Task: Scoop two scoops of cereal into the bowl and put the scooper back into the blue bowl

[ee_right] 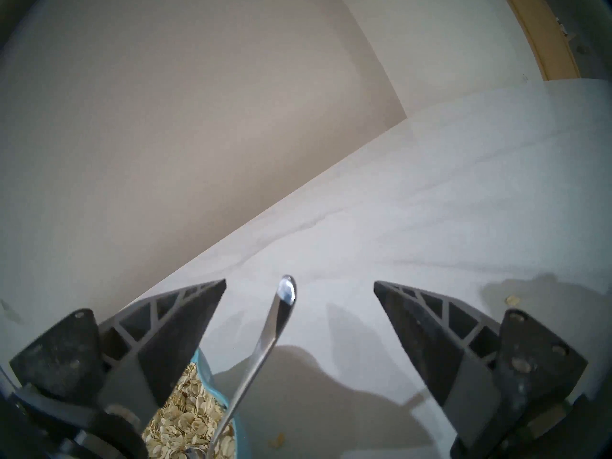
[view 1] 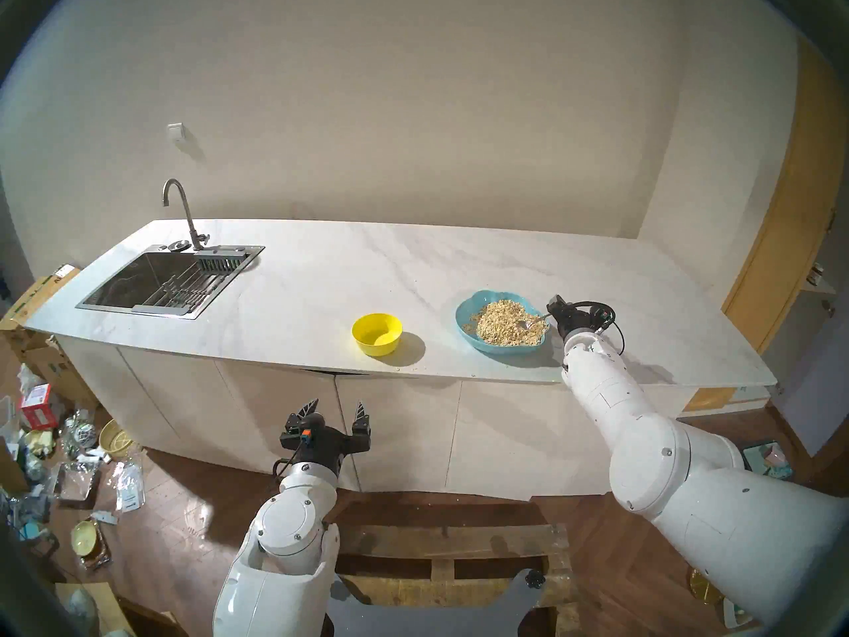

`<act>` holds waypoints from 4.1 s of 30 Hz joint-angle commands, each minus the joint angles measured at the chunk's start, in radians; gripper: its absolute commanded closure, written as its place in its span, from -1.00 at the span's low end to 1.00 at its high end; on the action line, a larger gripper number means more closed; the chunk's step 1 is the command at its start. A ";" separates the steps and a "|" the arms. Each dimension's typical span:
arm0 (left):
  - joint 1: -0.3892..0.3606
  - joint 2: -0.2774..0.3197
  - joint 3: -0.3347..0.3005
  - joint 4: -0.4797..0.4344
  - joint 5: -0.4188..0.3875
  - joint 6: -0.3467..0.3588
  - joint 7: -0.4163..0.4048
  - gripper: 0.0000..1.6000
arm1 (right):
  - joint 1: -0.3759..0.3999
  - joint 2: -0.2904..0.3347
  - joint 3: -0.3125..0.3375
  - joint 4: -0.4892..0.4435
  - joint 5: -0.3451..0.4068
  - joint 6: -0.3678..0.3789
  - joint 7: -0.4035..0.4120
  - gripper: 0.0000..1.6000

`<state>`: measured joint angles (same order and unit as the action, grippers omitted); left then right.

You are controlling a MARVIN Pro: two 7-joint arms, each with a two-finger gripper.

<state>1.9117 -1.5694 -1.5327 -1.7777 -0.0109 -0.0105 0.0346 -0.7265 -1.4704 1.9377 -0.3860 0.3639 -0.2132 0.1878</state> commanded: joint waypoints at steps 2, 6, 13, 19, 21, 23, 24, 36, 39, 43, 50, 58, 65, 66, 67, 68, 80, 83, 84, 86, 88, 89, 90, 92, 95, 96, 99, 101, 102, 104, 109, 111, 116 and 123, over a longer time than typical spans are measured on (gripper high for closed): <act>-0.005 0.000 0.002 -0.026 -0.002 -0.006 -0.004 -1.00 | 0.008 -0.003 0.007 -0.057 0.009 0.009 0.001 0.36; -0.005 0.000 0.002 -0.026 -0.002 -0.006 -0.004 -1.00 | 0.004 -0.007 0.018 -0.066 0.018 0.025 -0.003 0.98; -0.005 0.000 0.002 -0.026 -0.002 -0.006 -0.004 -1.00 | -0.001 -0.011 0.023 -0.077 0.019 0.043 -0.006 1.00; -0.005 0.000 0.002 -0.026 -0.002 -0.006 -0.004 -1.00 | 0.004 -0.014 0.015 -0.082 0.009 0.041 -0.009 1.00; -0.005 0.000 0.002 -0.026 -0.002 -0.006 -0.004 -1.00 | 0.002 -0.018 0.008 -0.097 0.001 0.037 -0.013 1.00; -0.006 0.000 0.002 -0.025 -0.002 -0.006 -0.004 -1.00 | 0.001 -0.021 -0.002 -0.112 -0.008 0.033 -0.014 1.00; -0.006 0.000 0.002 -0.025 -0.002 -0.006 -0.004 -1.00 | 0.000 -0.023 -0.003 -0.119 -0.008 0.035 -0.015 1.00; -0.006 0.000 0.002 -0.025 -0.001 -0.006 -0.003 -1.00 | -0.013 -0.038 -0.040 -0.217 -0.037 0.053 -0.018 1.00; -0.006 0.000 0.002 -0.025 -0.002 -0.006 -0.003 -1.00 | -0.024 -0.043 -0.047 -0.251 -0.043 0.065 -0.022 1.00; -0.006 0.000 0.002 -0.025 -0.002 -0.006 -0.004 -1.00 | -0.061 -0.059 -0.051 -0.319 -0.048 0.090 -0.035 1.00; -0.006 0.000 0.003 -0.026 -0.002 -0.006 -0.004 -1.00 | -0.135 -0.131 -0.068 -0.464 -0.057 0.167 -0.084 1.00; -0.005 0.001 0.003 -0.026 -0.002 -0.005 -0.004 -1.00 | -0.171 -0.180 -0.099 -0.519 -0.083 0.205 -0.110 1.00; -0.005 0.001 0.003 -0.026 -0.002 -0.006 -0.004 -1.00 | -0.175 -0.181 -0.109 -0.524 -0.092 0.209 -0.116 1.00; -0.005 0.001 0.003 -0.026 -0.002 -0.006 -0.004 -1.00 | -0.171 -0.180 -0.110 -0.524 -0.092 0.211 -0.117 1.00; -0.006 0.001 0.003 -0.026 -0.002 -0.006 -0.003 -1.00 | -0.165 -0.177 -0.111 -0.522 -0.094 0.209 -0.118 1.00; -0.006 0.001 0.003 -0.025 -0.002 -0.006 -0.003 -1.00 | -0.159 -0.175 -0.112 -0.520 -0.094 0.212 -0.118 1.00; -0.006 0.000 0.003 -0.024 -0.002 -0.006 -0.003 -1.00 | -0.074 -0.136 -0.124 -0.473 -0.108 0.221 -0.105 1.00; -0.006 0.001 0.003 -0.024 -0.002 -0.006 -0.003 -1.00 | -0.058 -0.126 -0.124 -0.455 -0.109 0.218 -0.099 1.00; -0.006 0.001 0.003 -0.025 -0.002 -0.006 -0.003 -1.00 | -0.052 -0.122 -0.124 -0.448 -0.110 0.216 -0.097 1.00; -0.006 0.001 0.003 -0.025 -0.002 -0.006 -0.003 -1.00 | -0.035 -0.111 -0.123 -0.421 -0.111 0.209 -0.088 1.00; -0.006 0.001 0.003 -0.025 -0.002 -0.006 -0.003 -1.00 | -0.030 -0.106 -0.123 -0.408 -0.111 0.204 -0.083 1.00; -0.006 0.001 0.003 -0.025 -0.002 -0.006 -0.003 -1.00 | -0.024 -0.099 -0.123 -0.393 -0.113 0.198 -0.078 1.00; -0.006 0.001 0.003 -0.025 -0.002 -0.006 -0.003 -1.00 | -0.019 -0.095 -0.122 -0.383 -0.112 0.195 -0.075 1.00; -0.006 0.001 0.003 -0.025 -0.002 -0.006 -0.003 -1.00 | -0.015 -0.089 -0.122 -0.367 -0.116 0.176 -0.071 1.00; -0.006 0.001 0.003 -0.025 -0.002 -0.006 -0.003 -1.00 | -0.007 -0.081 -0.121 -0.346 -0.116 0.166 -0.063 1.00; -0.006 0.001 0.003 -0.025 -0.002 -0.006 -0.003 -1.00 | -0.004 -0.078 -0.121 -0.337 -0.116 0.162 -0.060 1.00; -0.006 0.001 0.003 -0.025 -0.002 -0.006 -0.003 -1.00 | 0.004 -0.070 -0.120 -0.319 -0.116 0.157 -0.055 1.00; -0.006 0.001 0.003 -0.025 -0.002 -0.006 -0.003 -1.00 | 0.011 -0.064 -0.118 -0.305 -0.116 0.152 -0.051 1.00; -0.006 0.001 0.003 -0.025 -0.002 -0.006 -0.003 -1.00 | 0.015 -0.061 -0.118 -0.300 -0.116 0.151 -0.049 1.00; -0.006 0.001 0.003 -0.024 -0.002 -0.006 -0.003 -1.00 | 0.022 -0.054 -0.118 -0.292 -0.116 0.150 -0.045 1.00; -0.006 0.001 0.003 -0.024 -0.002 -0.006 -0.003 -1.00 | 0.035 -0.042 -0.120 -0.270 -0.119 0.136 -0.035 1.00; -0.006 0.001 0.003 -0.025 -0.002 -0.006 -0.003 -1.00 | 0.036 -0.037 -0.119 -0.262 -0.118 0.129 -0.029 1.00; -0.006 0.001 0.003 -0.025 -0.002 -0.006 -0.003 -1.00 | 0.025 -0.039 -0.119 -0.257 -0.116 0.106 -0.018 1.00; -0.005 0.001 0.003 -0.026 -0.002 -0.006 -0.003 -1.00 | -0.016 -0.041 -0.156 -0.285 -0.144 0.042 -0.005 1.00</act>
<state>1.9117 -1.5686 -1.5320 -1.7773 -0.0109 -0.0103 0.0353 -0.7468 -1.5109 1.7940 -0.6323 0.2338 -0.1095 0.1705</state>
